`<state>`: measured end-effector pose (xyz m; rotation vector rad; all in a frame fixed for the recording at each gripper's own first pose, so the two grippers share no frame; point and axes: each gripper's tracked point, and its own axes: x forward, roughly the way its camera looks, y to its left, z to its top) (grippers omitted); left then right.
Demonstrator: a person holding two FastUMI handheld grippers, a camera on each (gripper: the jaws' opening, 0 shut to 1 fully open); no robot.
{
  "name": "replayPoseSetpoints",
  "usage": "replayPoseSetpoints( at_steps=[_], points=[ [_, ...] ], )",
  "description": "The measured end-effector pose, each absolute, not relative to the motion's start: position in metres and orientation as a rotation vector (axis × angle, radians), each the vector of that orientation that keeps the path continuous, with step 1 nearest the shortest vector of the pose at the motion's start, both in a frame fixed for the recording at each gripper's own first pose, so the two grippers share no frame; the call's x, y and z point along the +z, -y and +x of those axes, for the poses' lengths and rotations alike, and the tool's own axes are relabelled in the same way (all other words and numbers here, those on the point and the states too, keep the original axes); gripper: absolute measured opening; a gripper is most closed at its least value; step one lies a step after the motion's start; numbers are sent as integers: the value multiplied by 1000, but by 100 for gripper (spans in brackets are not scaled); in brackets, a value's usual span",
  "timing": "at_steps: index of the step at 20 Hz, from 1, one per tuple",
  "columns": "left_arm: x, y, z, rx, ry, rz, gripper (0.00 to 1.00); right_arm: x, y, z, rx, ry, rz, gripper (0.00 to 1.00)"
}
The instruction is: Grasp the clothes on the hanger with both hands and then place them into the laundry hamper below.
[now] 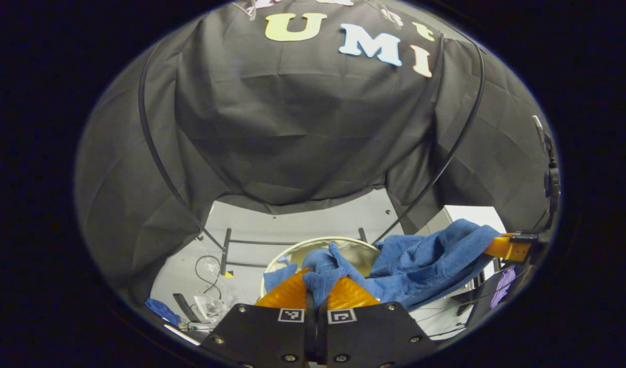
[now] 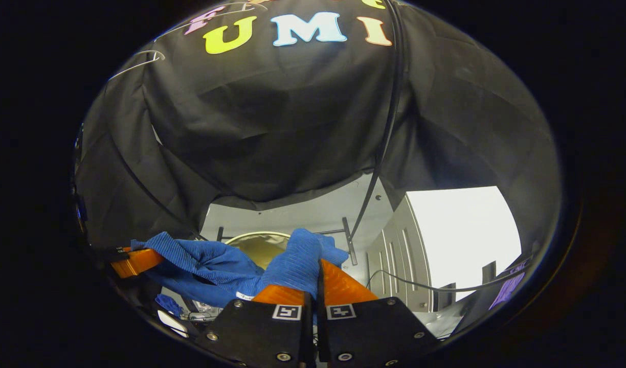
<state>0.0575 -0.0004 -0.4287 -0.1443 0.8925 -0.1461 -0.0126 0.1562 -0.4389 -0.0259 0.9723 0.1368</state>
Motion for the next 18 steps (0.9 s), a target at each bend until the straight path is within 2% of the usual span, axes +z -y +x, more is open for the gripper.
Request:
replayPoseSetpoints(
  at_steps=[5,6,8,10,12,13,16,17,18],
  points=[
    [-430,0,61,-149,-901,-141,5,-439,-158,-13,138,-988,-8,5],
    [-428,-1,61,-147,-902,-136,2,-438,-159,-13,144,-994,-6,5],
    [-428,-3,60,-143,-910,-128,5,-440,-164,-15,165,-1007,5,8],
    [-432,-9,55,-131,-934,-127,5,-440,-171,-19,194,-1033,18,13],
    [-435,-14,46,-110,-964,-146,11,-437,-183,-27,234,-1049,43,29],
    [-433,-15,42,-103,-972,-163,18,-432,-186,-31,246,-1052,52,45],
    [-422,-27,36,-78,-966,-174,73,-417,-180,-35,245,-1029,59,95],
    [-417,-33,35,-62,-960,-159,92,-410,-176,-35,242,-1014,57,96],
    [-407,-38,33,-49,-947,-143,94,-401,-172,-35,238,-997,55,95]
  ],
)
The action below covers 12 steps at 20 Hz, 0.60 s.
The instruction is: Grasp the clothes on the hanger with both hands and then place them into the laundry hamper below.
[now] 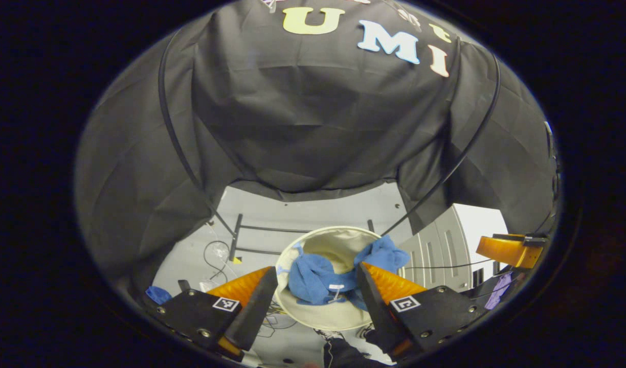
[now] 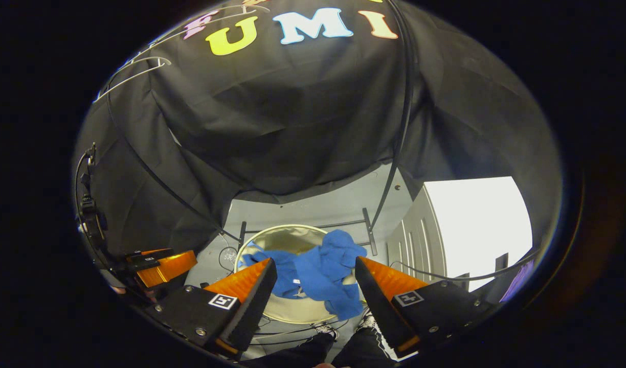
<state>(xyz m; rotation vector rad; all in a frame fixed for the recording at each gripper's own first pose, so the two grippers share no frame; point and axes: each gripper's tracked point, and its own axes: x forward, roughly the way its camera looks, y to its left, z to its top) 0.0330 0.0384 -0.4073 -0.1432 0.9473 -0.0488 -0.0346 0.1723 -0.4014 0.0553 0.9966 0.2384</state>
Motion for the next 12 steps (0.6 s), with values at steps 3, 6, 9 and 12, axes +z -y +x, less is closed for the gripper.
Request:
replayPoseSetpoints(
  at_steps=[3,6,9,12],
  points=[
    [-363,-51,38,-35,-879,-97,94,-371,-154,-23,216,-923,51,95],
    [-308,-57,43,-21,-782,-85,94,-332,-135,-6,177,-818,55,95],
    [-248,-56,46,-20,-678,-108,90,-284,-118,12,144,-693,60,95],
    [-190,-57,52,-22,-572,-113,90,-238,-112,28,131,-572,61,95]
  ],
)
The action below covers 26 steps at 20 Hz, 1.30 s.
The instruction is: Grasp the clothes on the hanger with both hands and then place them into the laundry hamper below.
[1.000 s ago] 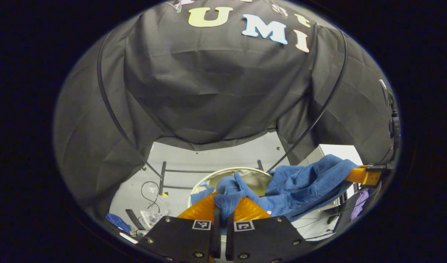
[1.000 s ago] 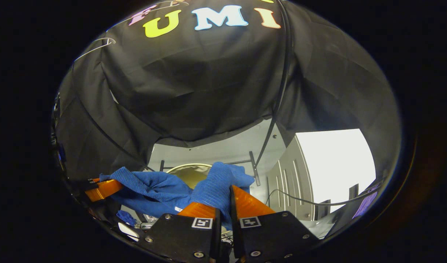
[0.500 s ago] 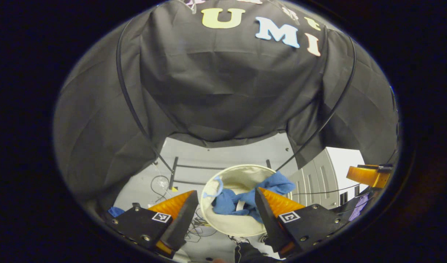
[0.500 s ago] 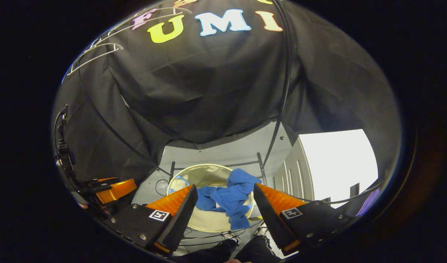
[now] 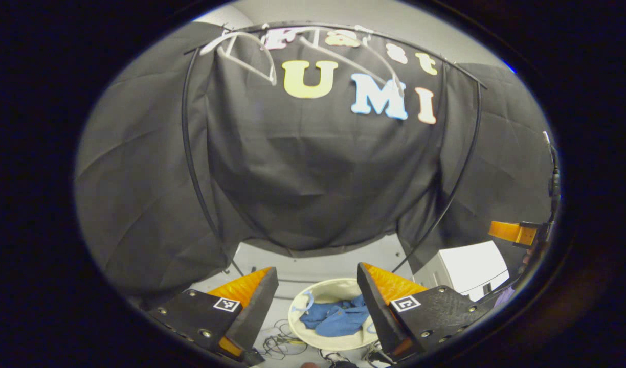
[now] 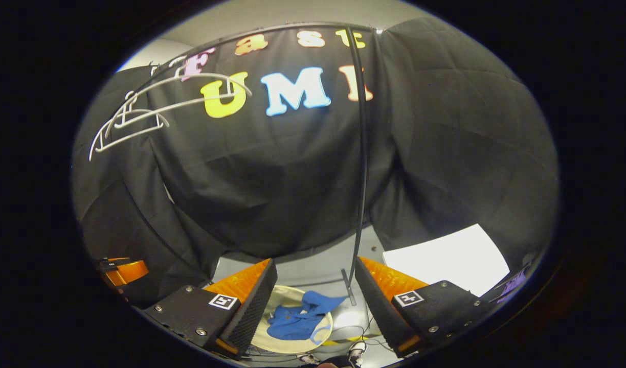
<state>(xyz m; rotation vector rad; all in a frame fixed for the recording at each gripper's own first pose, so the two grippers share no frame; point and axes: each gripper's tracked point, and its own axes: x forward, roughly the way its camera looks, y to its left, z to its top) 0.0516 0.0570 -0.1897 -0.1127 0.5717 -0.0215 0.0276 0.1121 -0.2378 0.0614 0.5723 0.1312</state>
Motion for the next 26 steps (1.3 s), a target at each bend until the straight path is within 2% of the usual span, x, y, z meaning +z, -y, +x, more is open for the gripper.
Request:
replayPoseSetpoints(
  at_steps=[2,3,6,7,9,10,11,13,17,18,19,20,22,23,26],
  points=[
    [-144,-59,53,-19,-498,-111,90,-204,-109,34,125,-492,54,95],
    [-122,-61,54,-17,-460,-109,94,-185,-108,37,122,-448,51,95],
    [-54,-63,63,-14,-324,-110,94,-128,-105,48,108,-302,50,95],
    [-32,-63,66,-14,-284,-110,94,-108,-105,50,104,-257,55,92],
    [5,-67,71,-14,-225,-103,94,-65,-106,52,103,-172,63,91],
    [26,-69,71,-15,-192,-109,94,-47,-106,52,101,-132,65,95],
    [44,-72,70,-18,-160,-124,94,-28,-106,51,99,-91,67,95],
    [88,-78,72,-26,-85,-154,94,-1,-102,48,91,-27,62,91],
    [172,-103,65,-15,53,-166,93,25,-89,41,62,33,35,95],
    [172,-102,59,-14,69,-157,93,27,-85,38,52,39,31,91],
    [176,-108,56,-1,81,-144,93,26,-82,35,44,37,29,95],
    [175,-115,53,16,90,-132,93,24,-78,34,36,32,28,91],
    [172,-125,48,41,102,-125,93,21,-73,32,22,22,32,95],
    [170,-128,47,50,104,-130,93,20,-70,31,18,17,37,91],
    [154,-135,45,66,77,-160,93,18,-70,33,20,11,40,91]
  ],
)
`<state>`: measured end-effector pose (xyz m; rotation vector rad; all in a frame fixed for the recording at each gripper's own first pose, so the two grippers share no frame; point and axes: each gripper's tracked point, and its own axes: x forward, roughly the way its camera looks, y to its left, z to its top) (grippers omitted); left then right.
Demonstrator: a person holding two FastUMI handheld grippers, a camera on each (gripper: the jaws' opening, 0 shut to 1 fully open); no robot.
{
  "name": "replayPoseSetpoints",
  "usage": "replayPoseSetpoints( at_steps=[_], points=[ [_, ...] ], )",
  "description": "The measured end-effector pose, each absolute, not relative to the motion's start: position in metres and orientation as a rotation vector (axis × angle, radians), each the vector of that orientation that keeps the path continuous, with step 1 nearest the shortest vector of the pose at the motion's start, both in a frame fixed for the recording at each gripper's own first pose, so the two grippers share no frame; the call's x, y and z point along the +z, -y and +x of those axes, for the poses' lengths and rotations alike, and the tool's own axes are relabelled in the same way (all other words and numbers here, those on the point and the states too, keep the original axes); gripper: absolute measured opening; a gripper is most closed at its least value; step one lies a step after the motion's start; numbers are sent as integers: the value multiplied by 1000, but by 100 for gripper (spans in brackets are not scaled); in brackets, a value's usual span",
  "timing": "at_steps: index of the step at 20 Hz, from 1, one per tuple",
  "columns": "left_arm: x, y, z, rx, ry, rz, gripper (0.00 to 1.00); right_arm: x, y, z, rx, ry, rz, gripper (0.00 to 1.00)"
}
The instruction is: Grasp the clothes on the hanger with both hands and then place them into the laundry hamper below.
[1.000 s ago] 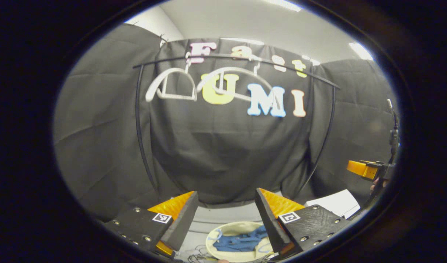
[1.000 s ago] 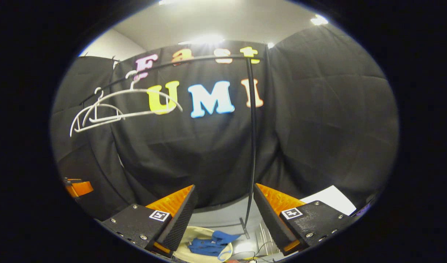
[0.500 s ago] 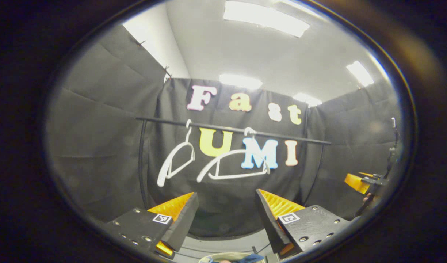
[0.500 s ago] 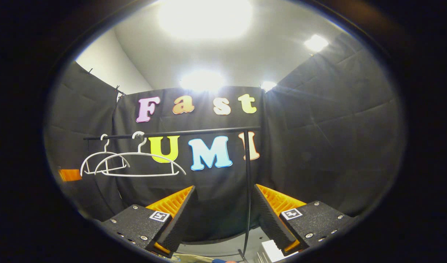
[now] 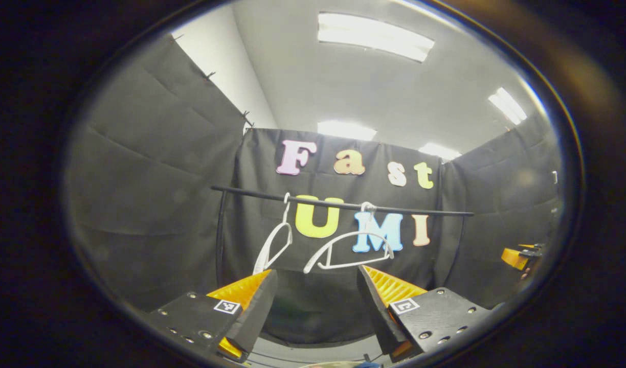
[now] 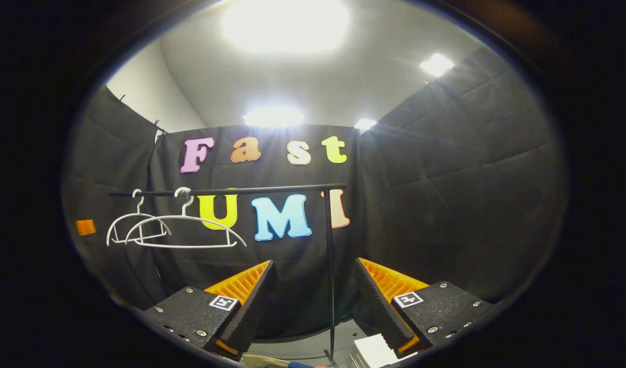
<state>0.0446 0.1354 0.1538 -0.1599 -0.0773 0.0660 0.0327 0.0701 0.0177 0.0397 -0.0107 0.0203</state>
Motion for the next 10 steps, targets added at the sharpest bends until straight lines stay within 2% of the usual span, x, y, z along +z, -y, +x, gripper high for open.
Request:
replayPoseSetpoints(
  at_steps=[1,2,3,4,5,8,9,10],
  points=[
    [150,-138,43,72,76,-169,93,19,-71,32,24,12,38,95],
    [148,-140,41,78,76,-173,90,19,-73,33,30,13,38,95],
    [146,-143,38,84,78,-173,93,20,-76,33,38,13,39,95],
    [141,-147,35,92,77,-169,90,21,-78,34,47,15,39,95],
    [134,-149,34,102,67,-163,93,21,-80,35,53,15,36,95],
    [116,-158,34,135,44,-154,90,15,-78,41,47,-9,25,95],
    [111,-160,33,139,40,-153,93,13,-79,43,46,-21,27,91],
    [108,-163,34,145,41,-151,93,11,-80,44,47,-30,31,95]
  ],
)
